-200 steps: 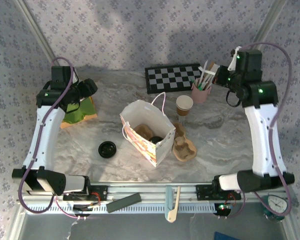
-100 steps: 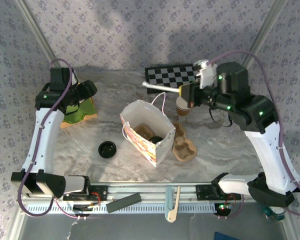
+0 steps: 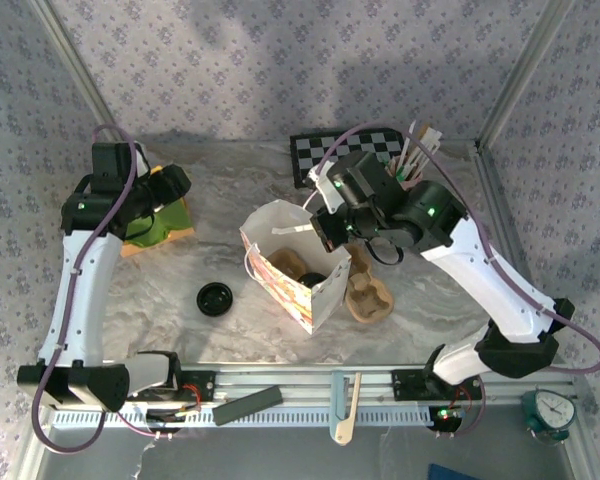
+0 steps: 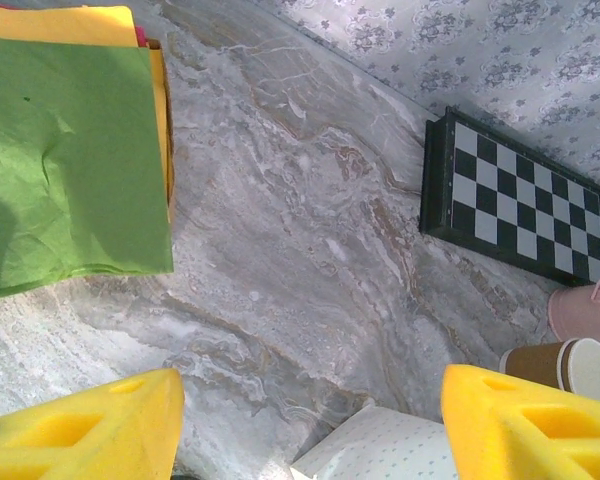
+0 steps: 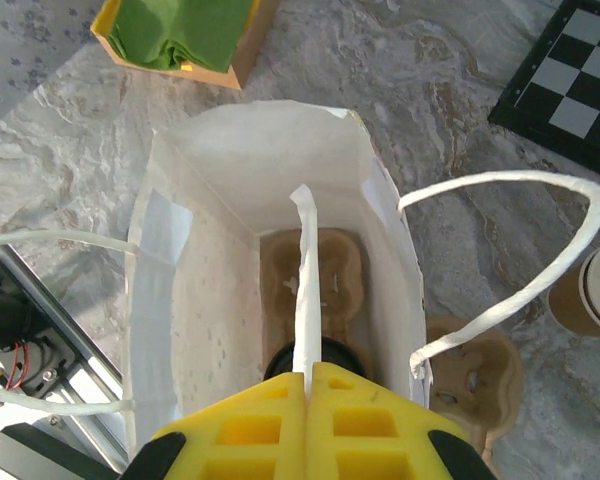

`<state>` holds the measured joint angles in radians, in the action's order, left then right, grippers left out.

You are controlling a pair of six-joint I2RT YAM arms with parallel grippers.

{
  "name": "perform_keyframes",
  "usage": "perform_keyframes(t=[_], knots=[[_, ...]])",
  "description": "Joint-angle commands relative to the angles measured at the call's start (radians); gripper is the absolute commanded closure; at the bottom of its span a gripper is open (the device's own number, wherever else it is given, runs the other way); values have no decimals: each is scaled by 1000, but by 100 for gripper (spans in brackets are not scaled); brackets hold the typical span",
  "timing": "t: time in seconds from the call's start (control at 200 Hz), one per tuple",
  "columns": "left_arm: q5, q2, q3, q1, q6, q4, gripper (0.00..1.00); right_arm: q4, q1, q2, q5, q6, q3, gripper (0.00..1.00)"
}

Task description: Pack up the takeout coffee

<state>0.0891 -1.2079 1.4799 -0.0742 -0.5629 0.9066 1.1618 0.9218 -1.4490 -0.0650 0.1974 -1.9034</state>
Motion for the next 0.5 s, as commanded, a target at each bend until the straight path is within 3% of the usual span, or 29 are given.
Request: perform_keyframes(t=[0.0, 0.155, 0.395, 0.495], knots=[[-12, 31, -15, -5, 3, 19, 31, -62, 12, -11, -10, -10, 40, 100], [-7, 36, -35, -4, -2, 22, 30, -180, 31, -69, -9, 9, 97, 97], [-10, 31, -49, -5, 4, 31, 27, -155, 38, -153, -6, 5, 50, 53], [-22, 21, -58, -3, 4, 35, 27, -156, 35, -129, -23, 2, 46, 45]])
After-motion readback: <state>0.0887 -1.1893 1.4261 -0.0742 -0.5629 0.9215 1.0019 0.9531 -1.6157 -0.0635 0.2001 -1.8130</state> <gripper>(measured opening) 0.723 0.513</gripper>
